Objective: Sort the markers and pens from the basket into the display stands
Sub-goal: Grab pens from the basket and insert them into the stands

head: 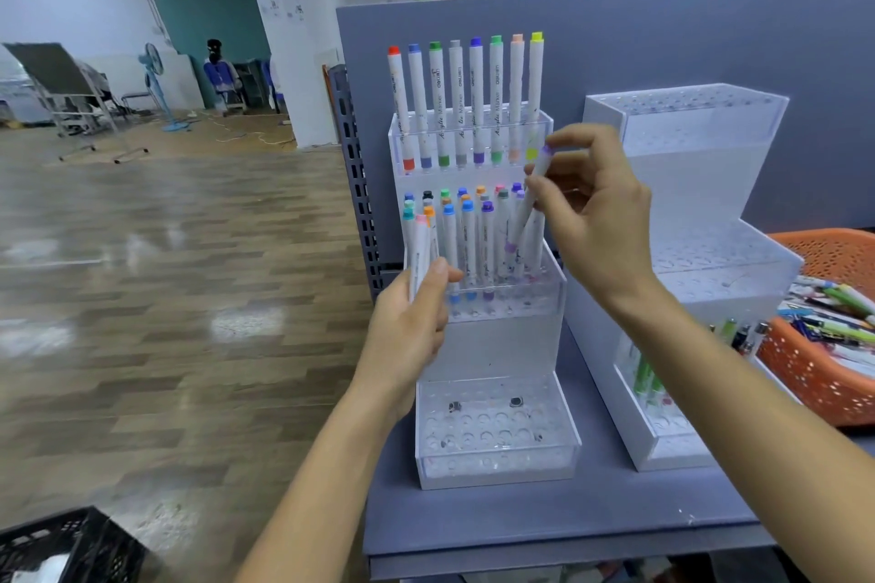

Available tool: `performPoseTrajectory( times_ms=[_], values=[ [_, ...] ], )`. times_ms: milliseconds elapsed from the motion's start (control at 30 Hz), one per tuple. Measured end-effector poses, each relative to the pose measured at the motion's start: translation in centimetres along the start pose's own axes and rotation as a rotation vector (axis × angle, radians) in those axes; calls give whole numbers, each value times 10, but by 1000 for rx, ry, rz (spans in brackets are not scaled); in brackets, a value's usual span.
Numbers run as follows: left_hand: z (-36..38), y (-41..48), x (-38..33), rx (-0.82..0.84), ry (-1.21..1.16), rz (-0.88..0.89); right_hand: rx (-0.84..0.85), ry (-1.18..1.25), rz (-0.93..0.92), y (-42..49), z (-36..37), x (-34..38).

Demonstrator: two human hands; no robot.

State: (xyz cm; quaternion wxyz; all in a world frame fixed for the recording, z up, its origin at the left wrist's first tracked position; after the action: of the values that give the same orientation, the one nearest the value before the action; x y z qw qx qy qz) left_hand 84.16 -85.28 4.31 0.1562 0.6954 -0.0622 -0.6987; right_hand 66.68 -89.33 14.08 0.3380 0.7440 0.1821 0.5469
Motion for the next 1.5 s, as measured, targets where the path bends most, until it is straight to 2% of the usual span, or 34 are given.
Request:
performPoseTrajectory(
  times_ms=[267,467,533,633,733,800,900,1000,1133,1367,1500],
  values=[
    [2,0,4,38,-173,-50,70,-237,-64,-7,21,-5],
    [2,-2,2,-2,-129,-12,123,-286,-104,-16,26,-14],
    [3,-2,0,-10,-115,5,78,-273,-124,-19,20,-10],
    [8,-2,-4,0,-97,32,53,-128,-66,-30,11,1],
    [17,-1,-7,52,-40,71,231,84,94,-46,24,4],
    [24,-1,-8,101,1,99,283,153,143,-51,29,1],
    [26,0,-10,145,73,145,235,264,207,-41,19,-1],
    [15,4,-11,79,120,173,84,323,233,-18,-7,-3],
    [-2,9,-9,-11,209,226,-46,85,93,4,-27,-4],
    [-2,10,-6,-25,266,197,27,-140,-47,-5,-2,-11],
    [-3,11,-4,-25,267,203,147,-232,-54,-10,14,-13]
  ],
)
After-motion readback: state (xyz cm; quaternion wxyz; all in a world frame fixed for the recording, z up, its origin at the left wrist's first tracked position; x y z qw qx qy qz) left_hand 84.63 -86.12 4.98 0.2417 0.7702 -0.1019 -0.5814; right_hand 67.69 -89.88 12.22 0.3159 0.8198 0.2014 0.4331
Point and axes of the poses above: each hand's wrist, its own y-axis towards the middle knuckle, its own z-axis out of the palm, x = y × z, the point moved 8 cm from there along y, towards the middle knuckle, and after that the axes turned 9 degrees about z, right-handed, at the moved point
